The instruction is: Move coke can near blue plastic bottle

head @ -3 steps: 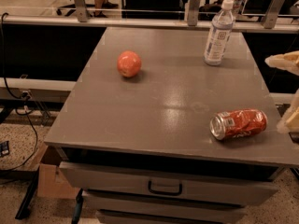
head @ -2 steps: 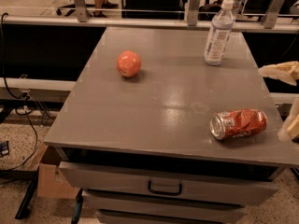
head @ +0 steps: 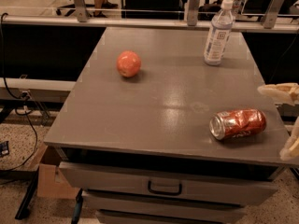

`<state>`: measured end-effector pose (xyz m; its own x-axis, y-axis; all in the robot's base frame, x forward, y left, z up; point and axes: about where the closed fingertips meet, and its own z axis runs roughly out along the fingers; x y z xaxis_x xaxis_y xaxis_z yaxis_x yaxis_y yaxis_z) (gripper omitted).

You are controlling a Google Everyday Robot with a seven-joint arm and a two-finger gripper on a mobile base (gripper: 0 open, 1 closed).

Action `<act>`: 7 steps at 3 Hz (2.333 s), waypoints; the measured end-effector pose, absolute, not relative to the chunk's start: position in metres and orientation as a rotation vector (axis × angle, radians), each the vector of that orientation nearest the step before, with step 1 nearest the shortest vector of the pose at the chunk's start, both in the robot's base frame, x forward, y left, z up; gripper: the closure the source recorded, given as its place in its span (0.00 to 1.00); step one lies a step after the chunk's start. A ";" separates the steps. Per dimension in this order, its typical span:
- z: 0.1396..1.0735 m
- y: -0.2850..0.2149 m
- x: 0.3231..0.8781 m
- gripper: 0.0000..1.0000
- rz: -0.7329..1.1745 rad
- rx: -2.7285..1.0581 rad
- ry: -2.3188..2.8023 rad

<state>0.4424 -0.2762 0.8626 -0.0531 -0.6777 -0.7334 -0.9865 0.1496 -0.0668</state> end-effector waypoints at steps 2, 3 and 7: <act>0.847 -0.273 0.456 0.16 0.617 -1.547 1.792; 0.843 -0.268 0.463 0.39 0.635 -1.539 1.801; 0.888 -0.280 0.491 1.00 0.437 -1.062 1.910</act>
Offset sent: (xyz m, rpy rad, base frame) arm 0.0241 0.0029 -0.0205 0.0338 -0.0179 -0.0558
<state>0.4912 -0.2799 0.8878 -0.2456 -0.5028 -0.8288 -0.8132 0.5722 -0.1062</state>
